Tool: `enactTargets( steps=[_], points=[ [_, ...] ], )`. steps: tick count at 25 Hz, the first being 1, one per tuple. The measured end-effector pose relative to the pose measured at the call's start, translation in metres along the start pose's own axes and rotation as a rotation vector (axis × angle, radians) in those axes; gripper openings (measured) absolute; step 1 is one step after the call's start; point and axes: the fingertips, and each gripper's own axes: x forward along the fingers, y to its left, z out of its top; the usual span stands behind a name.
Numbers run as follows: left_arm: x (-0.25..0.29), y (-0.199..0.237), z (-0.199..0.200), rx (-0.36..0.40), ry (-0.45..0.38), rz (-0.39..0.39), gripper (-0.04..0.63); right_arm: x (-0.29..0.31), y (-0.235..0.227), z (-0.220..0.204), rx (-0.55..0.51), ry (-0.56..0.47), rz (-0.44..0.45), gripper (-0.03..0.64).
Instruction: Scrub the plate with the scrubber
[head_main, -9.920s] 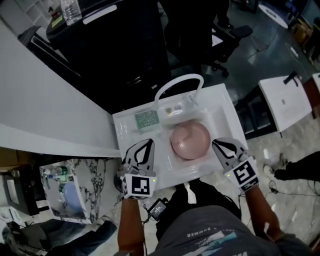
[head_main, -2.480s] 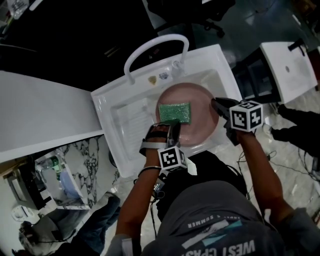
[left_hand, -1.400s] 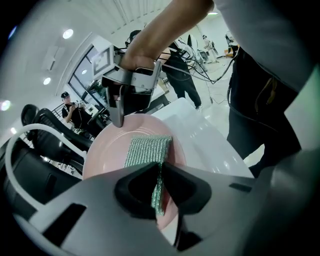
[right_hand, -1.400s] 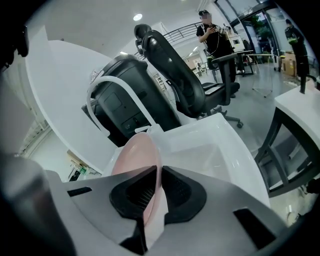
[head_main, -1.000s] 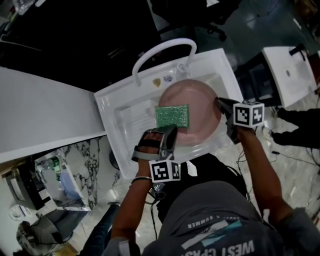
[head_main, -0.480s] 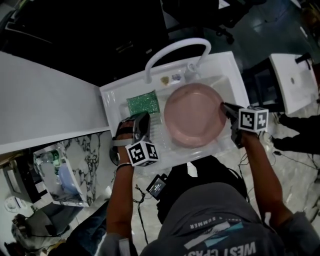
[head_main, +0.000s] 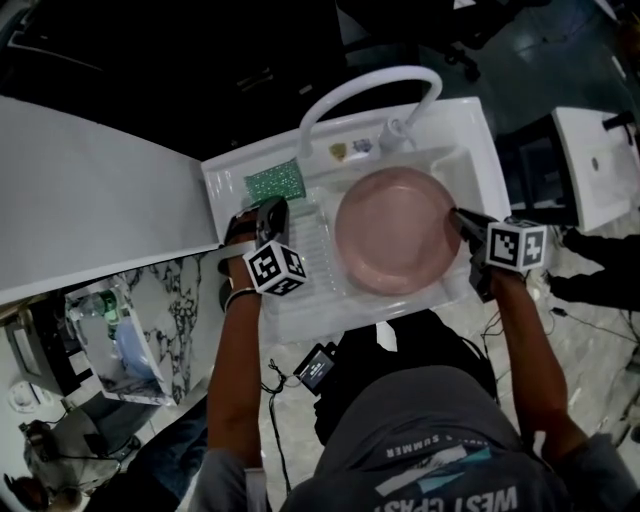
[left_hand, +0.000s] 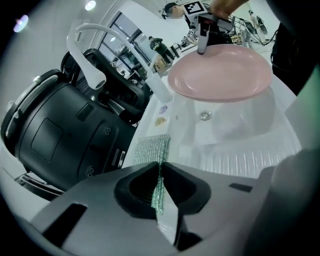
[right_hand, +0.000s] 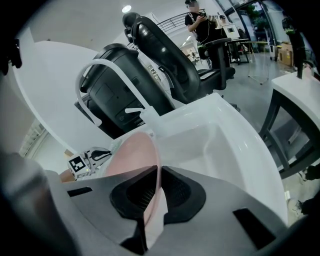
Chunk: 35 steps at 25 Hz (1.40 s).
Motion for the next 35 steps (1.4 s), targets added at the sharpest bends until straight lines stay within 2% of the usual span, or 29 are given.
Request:
enactTargets(
  steps=[23,35],
  points=[
    [0.044,0.014,-0.018,0.018,0.070,-0.011,0.041,0.015,-0.011,-0.012,0.005,0.056,-0.003,0.046],
    [0.035,0.022,-0.016,0.018,0.065,-0.001,0.078,0.021,-0.002,-0.001,-0.018,0.063,0.016,0.046]
  ],
)
